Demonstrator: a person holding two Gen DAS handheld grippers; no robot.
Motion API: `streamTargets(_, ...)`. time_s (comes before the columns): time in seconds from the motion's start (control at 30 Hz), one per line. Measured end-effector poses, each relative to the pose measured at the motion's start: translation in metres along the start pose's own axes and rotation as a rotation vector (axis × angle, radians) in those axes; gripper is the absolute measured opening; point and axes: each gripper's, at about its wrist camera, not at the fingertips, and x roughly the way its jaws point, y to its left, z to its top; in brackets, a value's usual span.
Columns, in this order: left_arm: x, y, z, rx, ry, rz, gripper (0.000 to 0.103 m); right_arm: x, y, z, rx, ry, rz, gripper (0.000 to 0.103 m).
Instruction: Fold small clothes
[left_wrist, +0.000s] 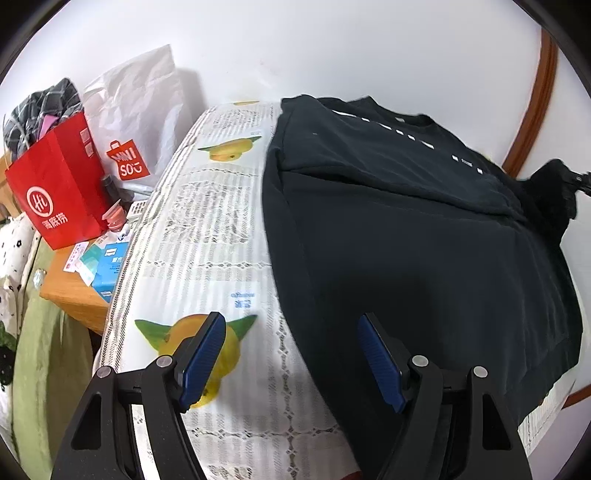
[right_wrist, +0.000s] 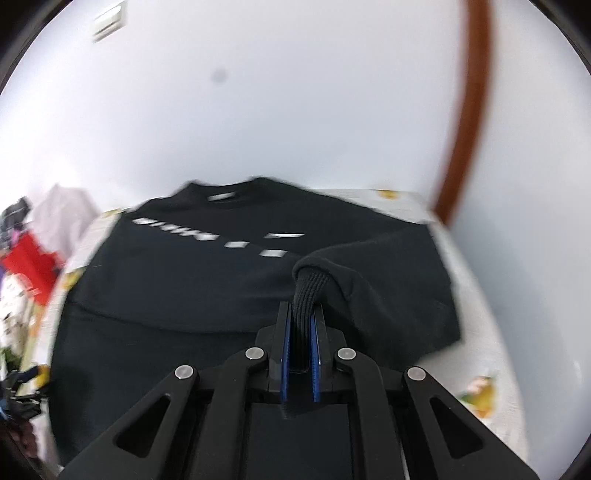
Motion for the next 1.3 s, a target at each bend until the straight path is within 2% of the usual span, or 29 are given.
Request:
streamTargets(0.2, 0.007, 0.014, -0.002, -0.051, 0.0, -0.059, 0.072, 0.034, 0.088, 0.016, -0.071, 0.021, 0.115, 0.009)
streamTargets(0.4, 0.017, 0.024, 0.0, -0.104, 0.018, -0.083, 0.072, 0.066, 0.168, 0.043, -0.127, 0.006, 0.256, 0.009)
streamTargets(0.5, 0.02, 0.025, 0.002, -0.106, 0.019, -0.072, 0.072, 0.076, 0.202, 0.054, -0.15, -0.003, 0.336, 0.009)
streamTargets(0.67, 0.023, 0.028, 0.009, -0.129, 0.016, -0.071, 0.072, 0.094, 0.238, 0.058, -0.194, 0.014, 0.431, 0.009)
streamTargets(0.73, 0.024, 0.028, 0.014, -0.135, 0.014, -0.073, 0.072, 0.098, 0.243, 0.055, -0.216, 0.018, 0.453, 0.015)
streamTargets(0.83, 0.024, 0.021, 0.024, -0.127, 0.007, -0.078, 0.072, 0.094, 0.232, 0.047, -0.239, -0.006, 0.463, 0.022)
streamTargets(0.9, 0.022, 0.014, 0.034, -0.112, -0.008, -0.074, 0.072, 0.091, 0.217, 0.041, -0.251, -0.028, 0.413, 0.029)
streamTargets(0.97, 0.021, 0.008, 0.045, -0.107, -0.024, -0.073, 0.072, 0.09, 0.193, 0.033, -0.248, -0.032, 0.352, 0.03)
streamTargets(1.1, 0.02, -0.01, 0.071, -0.102, -0.048, -0.083, 0.072, 0.095, 0.121, 0.015, -0.164, 0.001, 0.233, 0.03)
streamTargets(1.2, 0.024, -0.026, 0.091, -0.088, -0.061, -0.077, 0.072, 0.097, 0.05, -0.003, -0.043, 0.033, 0.151, 0.03)
streamTargets(1.3, 0.032, -0.038, 0.107, -0.085, -0.066, -0.081, 0.072, 0.104, -0.004, -0.021, 0.038, 0.067, 0.064, 0.03)
